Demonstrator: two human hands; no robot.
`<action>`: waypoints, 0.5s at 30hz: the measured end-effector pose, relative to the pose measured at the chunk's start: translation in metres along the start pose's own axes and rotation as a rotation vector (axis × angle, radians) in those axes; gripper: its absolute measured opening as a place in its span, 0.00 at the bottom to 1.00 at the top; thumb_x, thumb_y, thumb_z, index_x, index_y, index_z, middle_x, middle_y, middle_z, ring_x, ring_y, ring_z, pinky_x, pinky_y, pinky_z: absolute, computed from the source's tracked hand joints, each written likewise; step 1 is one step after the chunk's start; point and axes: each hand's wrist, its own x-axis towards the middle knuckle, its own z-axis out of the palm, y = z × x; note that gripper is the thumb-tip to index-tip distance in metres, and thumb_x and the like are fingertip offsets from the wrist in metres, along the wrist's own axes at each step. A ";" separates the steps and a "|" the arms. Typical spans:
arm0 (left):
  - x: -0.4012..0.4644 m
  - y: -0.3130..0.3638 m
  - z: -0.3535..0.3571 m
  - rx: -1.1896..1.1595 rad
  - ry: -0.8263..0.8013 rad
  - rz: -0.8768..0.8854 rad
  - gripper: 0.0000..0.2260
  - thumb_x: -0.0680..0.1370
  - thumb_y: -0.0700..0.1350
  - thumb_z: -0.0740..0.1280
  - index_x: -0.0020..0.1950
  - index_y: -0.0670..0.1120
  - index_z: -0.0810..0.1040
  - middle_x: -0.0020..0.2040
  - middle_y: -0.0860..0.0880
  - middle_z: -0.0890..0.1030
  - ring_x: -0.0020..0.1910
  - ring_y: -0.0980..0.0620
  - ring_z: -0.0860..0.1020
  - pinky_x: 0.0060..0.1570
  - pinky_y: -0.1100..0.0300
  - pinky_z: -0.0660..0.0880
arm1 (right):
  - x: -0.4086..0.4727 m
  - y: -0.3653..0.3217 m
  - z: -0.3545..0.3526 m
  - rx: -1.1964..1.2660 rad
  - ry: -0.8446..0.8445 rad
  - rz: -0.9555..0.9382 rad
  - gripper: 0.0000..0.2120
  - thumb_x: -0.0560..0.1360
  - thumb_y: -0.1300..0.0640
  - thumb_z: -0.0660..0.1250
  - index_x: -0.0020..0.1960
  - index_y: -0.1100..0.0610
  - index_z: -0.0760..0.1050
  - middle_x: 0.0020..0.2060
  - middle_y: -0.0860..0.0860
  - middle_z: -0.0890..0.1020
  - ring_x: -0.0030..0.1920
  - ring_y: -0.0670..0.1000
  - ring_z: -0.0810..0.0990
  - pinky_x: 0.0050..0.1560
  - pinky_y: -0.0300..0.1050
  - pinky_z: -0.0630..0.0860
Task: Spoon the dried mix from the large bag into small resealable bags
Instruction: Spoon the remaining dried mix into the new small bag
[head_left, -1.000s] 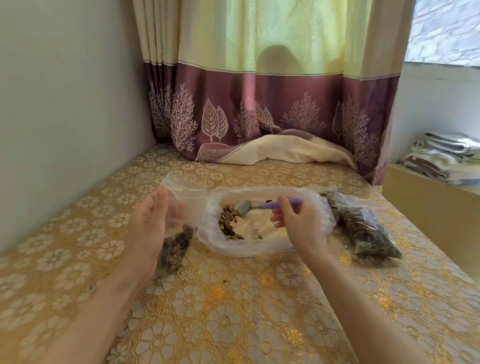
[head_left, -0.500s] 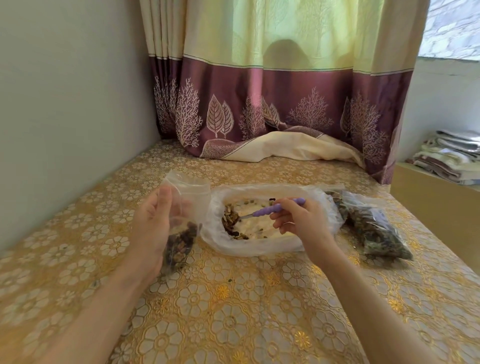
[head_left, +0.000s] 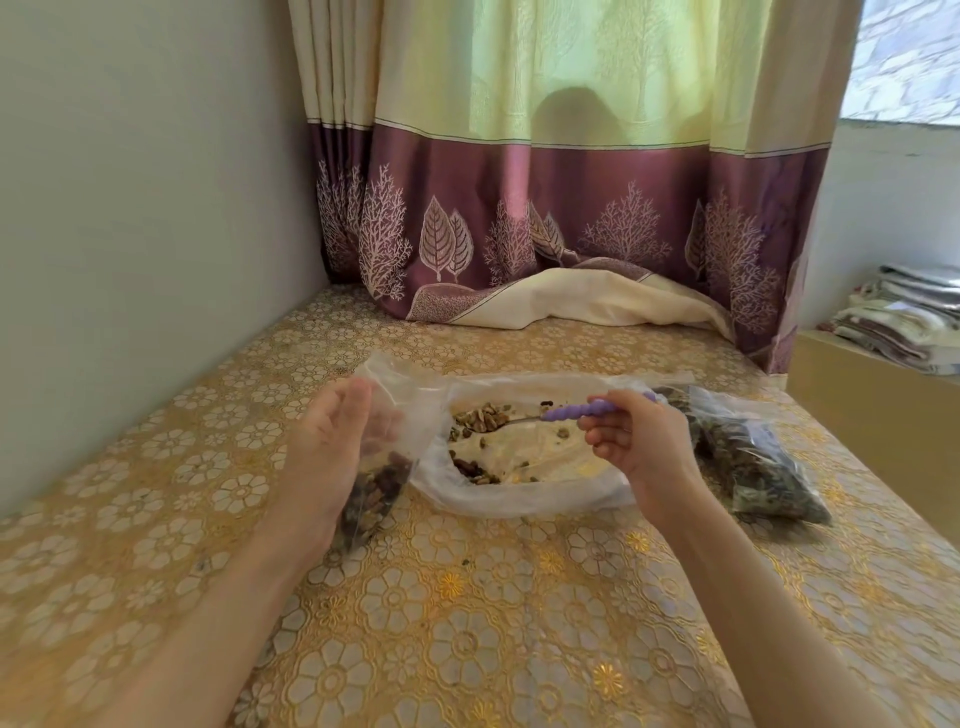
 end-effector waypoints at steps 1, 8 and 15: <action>0.000 0.000 0.000 0.003 0.002 0.006 0.16 0.69 0.67 0.61 0.37 0.57 0.78 0.45 0.48 0.83 0.45 0.47 0.82 0.50 0.38 0.76 | 0.000 -0.003 0.000 0.016 0.009 -0.016 0.13 0.76 0.65 0.59 0.35 0.63 0.74 0.28 0.55 0.83 0.24 0.45 0.74 0.24 0.34 0.69; -0.001 0.001 0.000 0.046 0.003 0.045 0.17 0.71 0.66 0.59 0.36 0.54 0.76 0.45 0.52 0.83 0.46 0.52 0.81 0.52 0.44 0.77 | -0.006 -0.034 0.015 0.103 -0.040 -0.144 0.14 0.77 0.62 0.58 0.34 0.62 0.74 0.31 0.57 0.83 0.26 0.46 0.73 0.26 0.34 0.70; -0.001 0.001 0.002 0.043 -0.013 0.040 0.17 0.71 0.64 0.59 0.33 0.55 0.77 0.42 0.44 0.81 0.47 0.45 0.80 0.55 0.45 0.76 | -0.017 -0.060 0.047 -0.050 -0.233 -0.250 0.14 0.76 0.64 0.57 0.34 0.62 0.74 0.36 0.61 0.85 0.27 0.46 0.71 0.24 0.34 0.67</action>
